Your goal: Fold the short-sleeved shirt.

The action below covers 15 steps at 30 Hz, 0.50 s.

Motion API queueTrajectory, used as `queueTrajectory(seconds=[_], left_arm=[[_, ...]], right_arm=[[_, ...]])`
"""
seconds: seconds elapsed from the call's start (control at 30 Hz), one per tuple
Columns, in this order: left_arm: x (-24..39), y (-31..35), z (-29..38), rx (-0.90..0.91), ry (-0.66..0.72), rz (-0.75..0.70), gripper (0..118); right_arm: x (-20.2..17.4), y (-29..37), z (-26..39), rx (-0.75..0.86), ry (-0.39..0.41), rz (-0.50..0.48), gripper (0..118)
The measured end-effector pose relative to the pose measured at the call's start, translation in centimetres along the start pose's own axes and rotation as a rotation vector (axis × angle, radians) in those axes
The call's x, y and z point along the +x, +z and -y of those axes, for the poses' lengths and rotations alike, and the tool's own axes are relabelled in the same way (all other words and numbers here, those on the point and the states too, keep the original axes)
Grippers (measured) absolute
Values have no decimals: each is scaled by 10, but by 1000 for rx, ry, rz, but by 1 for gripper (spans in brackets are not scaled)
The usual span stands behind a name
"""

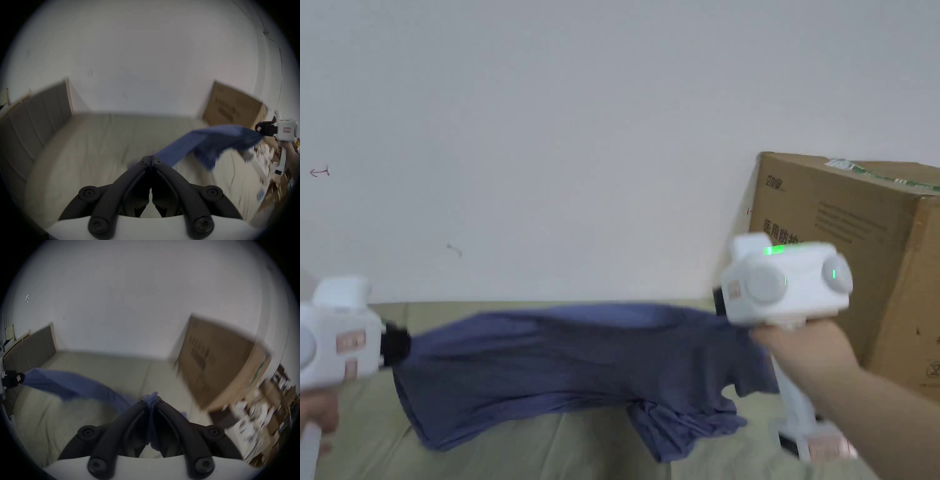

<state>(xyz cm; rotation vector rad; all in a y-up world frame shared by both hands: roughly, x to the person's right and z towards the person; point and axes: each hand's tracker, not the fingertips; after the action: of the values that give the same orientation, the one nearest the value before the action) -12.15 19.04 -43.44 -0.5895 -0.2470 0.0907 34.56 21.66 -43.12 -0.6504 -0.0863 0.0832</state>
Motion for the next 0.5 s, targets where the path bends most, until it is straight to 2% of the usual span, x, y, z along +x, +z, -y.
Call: queueTrajectory(seconds=[0.1, 0.23, 0.3, 0.4, 0.5], left_arm=[[-15, -11, 107, -196, -38, -15, 0], [-33, 26, 206, -308, -46, 57, 0], [-35, 52, 237, -331, -86, 80, 0], [-31, 97, 272, -333, -171, 128, 0], [-27, 130, 295, -338, -149, 134, 0]], right_arm=[[0, -31, 117, -217, 19, -37, 2], [19, -3, 236, -355, 41, -135, 2], [29, 26, 277, -392, 86, -133, 2], [45, 82, 318, -418, 14, -202, 2], [56, 122, 345, -420, -62, -226, 2]])
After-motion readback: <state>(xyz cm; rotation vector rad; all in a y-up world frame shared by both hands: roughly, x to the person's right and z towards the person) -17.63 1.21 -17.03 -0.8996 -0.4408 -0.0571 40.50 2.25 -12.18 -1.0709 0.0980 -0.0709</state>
